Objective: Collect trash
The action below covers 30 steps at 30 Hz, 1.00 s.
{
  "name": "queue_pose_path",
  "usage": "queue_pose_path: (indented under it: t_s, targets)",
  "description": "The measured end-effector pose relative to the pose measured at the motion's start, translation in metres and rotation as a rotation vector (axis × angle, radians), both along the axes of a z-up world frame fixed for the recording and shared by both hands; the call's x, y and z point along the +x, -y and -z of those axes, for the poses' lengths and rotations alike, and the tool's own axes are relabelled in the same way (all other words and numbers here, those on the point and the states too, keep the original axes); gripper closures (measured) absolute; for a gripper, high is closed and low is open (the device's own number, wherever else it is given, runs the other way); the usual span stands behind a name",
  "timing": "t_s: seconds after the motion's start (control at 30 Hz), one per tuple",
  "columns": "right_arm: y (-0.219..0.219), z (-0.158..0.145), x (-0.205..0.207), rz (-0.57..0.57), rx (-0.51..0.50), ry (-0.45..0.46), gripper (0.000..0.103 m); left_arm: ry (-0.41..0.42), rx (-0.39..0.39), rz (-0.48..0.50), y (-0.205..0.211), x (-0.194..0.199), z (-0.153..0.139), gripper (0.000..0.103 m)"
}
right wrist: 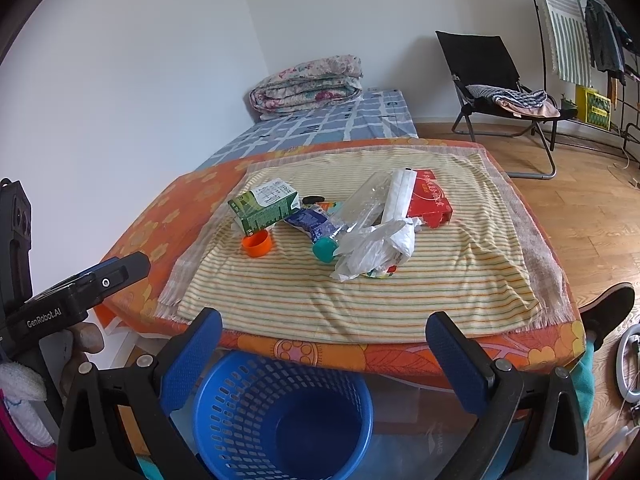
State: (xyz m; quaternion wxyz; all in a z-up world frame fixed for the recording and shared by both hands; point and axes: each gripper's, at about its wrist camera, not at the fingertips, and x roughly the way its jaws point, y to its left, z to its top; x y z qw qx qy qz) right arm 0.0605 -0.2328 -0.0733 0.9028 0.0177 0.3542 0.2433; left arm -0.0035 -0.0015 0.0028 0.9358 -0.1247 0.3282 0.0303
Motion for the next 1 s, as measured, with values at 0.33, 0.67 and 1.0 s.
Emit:
queue_pose_path:
  t_s: [0.33,0.67,1.0]
  targets:
    - [-0.0010,0.0006,-0.0012,-0.002,0.001,-0.001,0.000,0.000,0.000,0.001,0.0001,0.0001,-0.0005,0.000]
    - [-0.0041,0.0018,-0.0043,-0.003,0.002,-0.005,0.000,0.000,0.000,0.000,0.0002,-0.0002,-0.0008,0.000]
    - [-0.0043,0.0039,-0.0045,-0.004,0.009,-0.015,0.000,0.000,-0.002,0.001,-0.0003,-0.0002,-0.0006,0.000]
